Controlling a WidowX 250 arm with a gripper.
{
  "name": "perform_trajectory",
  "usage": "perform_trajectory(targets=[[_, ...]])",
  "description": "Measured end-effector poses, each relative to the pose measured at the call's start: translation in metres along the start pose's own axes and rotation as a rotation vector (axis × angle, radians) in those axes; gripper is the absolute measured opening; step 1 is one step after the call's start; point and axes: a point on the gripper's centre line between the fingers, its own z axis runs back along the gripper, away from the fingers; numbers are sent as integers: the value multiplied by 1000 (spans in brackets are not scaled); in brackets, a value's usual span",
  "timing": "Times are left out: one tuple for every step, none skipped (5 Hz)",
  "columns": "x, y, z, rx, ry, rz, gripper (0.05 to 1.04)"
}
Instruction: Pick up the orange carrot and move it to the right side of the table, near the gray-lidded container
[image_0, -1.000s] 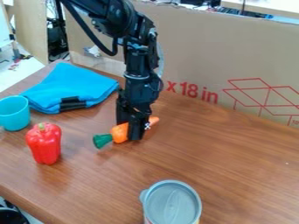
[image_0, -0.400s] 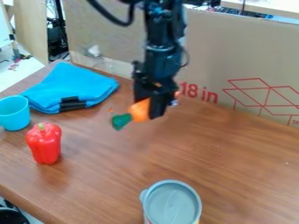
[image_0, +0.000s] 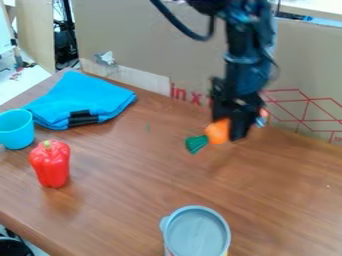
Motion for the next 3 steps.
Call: perform_trajectory(targets=[[20, -16, -15, -52, 43, -25, 578], [20, -26, -23, -51, 80, -44, 578], [9, -35, -36, -87, 126, -44, 578]])
